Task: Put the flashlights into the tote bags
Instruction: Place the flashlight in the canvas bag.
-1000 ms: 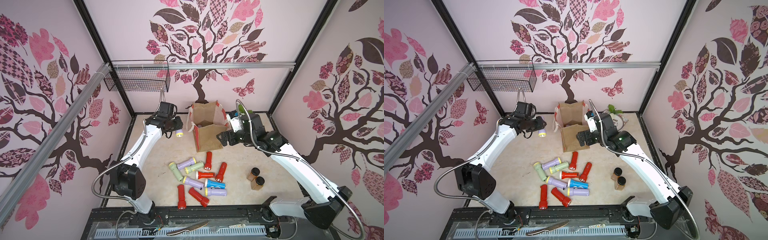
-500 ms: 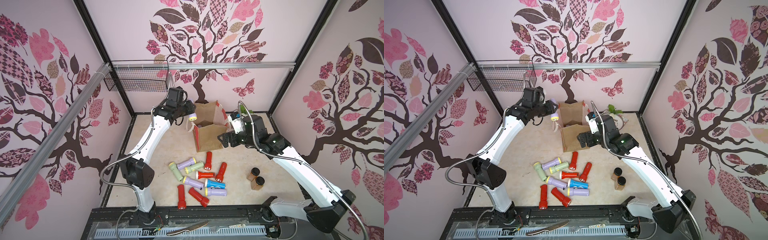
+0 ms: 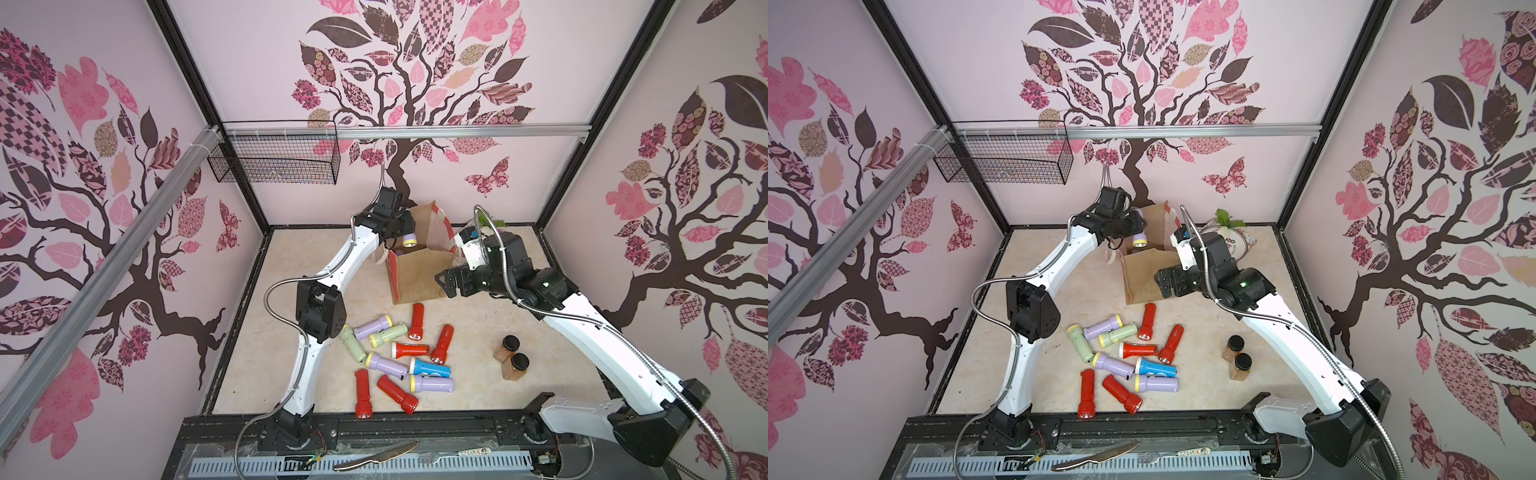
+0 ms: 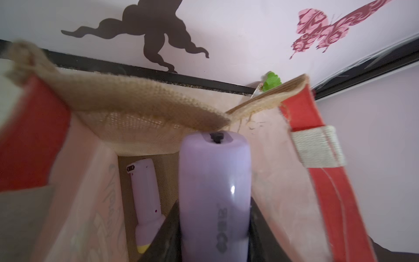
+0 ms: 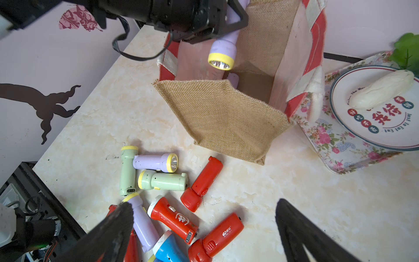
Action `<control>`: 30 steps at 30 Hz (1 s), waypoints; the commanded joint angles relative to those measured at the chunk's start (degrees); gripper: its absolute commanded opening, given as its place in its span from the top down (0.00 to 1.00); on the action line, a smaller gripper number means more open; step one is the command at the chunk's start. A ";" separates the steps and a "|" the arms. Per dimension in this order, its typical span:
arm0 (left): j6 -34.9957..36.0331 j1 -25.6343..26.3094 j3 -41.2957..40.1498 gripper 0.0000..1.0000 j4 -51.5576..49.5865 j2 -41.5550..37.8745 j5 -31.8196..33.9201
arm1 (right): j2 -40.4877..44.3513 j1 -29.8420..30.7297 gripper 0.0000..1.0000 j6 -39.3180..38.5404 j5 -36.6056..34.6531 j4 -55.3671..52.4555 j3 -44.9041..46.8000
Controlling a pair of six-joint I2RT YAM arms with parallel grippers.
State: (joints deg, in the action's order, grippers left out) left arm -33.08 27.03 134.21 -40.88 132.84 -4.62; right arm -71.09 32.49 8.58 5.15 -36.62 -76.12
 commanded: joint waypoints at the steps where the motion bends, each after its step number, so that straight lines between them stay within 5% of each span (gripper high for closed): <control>1: -0.66 1.77 4.35 1.00 -1.96 0.64 4.97 | 1.48 -0.01 0.00 -1.54 -1.10 0.66 -1.25; 7: -0.71 2.67 4.37 1.00 -4.20 4.54 9.76 | 1.74 -0.06 0.00 -1.69 -1.79 0.63 -1.21; 22: -0.50 2.76 2.16 0.99 -2.76 7.40 8.94 | 2.39 -0.05 0.00 -1.90 -3.41 0.72 -1.68; 30: 0.14 2.72 1.58 0.54 -1.96 3.79 9.00 | 2.88 -0.01 0.00 -1.77 -3.56 1.18 -1.60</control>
State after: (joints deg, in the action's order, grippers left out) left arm -33.34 29.74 134.89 -45.04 140.62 3.84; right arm -70.17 32.49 7.53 2.50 -36.58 -76.12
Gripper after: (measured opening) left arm 0.442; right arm 0.997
